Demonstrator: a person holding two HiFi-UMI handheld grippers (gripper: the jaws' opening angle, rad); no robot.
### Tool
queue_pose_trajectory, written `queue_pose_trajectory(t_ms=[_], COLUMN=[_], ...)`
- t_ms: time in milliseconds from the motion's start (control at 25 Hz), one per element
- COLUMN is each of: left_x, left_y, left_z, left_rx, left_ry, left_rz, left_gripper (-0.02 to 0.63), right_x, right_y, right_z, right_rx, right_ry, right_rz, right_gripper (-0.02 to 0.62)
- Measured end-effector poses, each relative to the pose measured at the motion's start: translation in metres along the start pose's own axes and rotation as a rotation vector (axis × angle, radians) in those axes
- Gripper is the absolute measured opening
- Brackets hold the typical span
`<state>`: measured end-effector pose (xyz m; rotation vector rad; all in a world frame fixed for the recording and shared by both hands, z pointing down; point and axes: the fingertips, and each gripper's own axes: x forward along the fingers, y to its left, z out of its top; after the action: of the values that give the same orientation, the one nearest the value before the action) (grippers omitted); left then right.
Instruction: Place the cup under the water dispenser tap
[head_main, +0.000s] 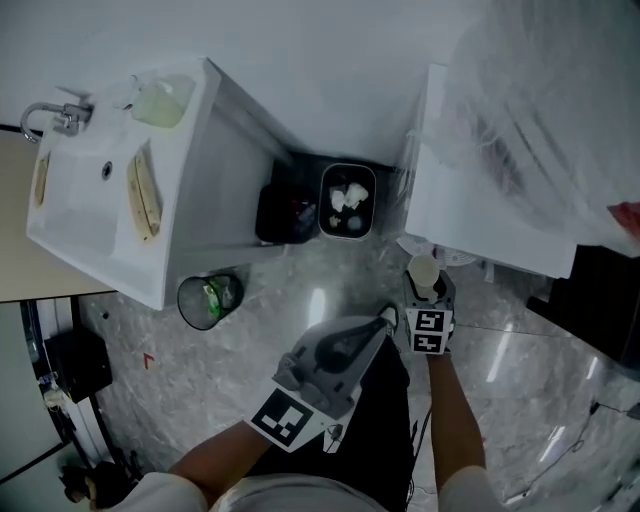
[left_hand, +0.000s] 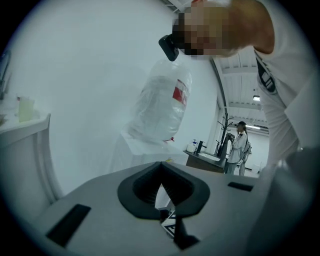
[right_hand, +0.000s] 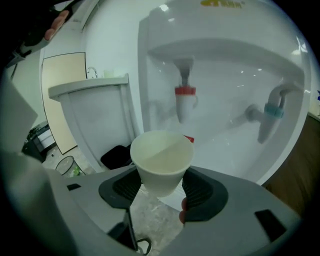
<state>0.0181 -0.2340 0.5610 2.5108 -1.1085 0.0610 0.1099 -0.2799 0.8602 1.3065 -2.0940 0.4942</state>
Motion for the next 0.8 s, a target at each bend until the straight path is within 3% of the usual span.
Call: queue_pose_trajectory(t_ms=[400, 800], left_x=[0.011, 0.008], left_y=[0.035, 0.047], left_z=[-0.047, -0.057], left_rx=[-0.008, -0.029], left_ry=[0.029, 0.044], left_rz=[0.006, 0.006], left_gripper=[0.003, 0.003], right_x=[0.079, 0.09], right_y=[-0.027, -0.032], right_z=[-0.037, -0.044], right_rx=[-0.07, -0.079], right_ry=[0.029, 0.083], right_rz=[-0.065, -0.04], right_gripper=[0.261, 0.264])
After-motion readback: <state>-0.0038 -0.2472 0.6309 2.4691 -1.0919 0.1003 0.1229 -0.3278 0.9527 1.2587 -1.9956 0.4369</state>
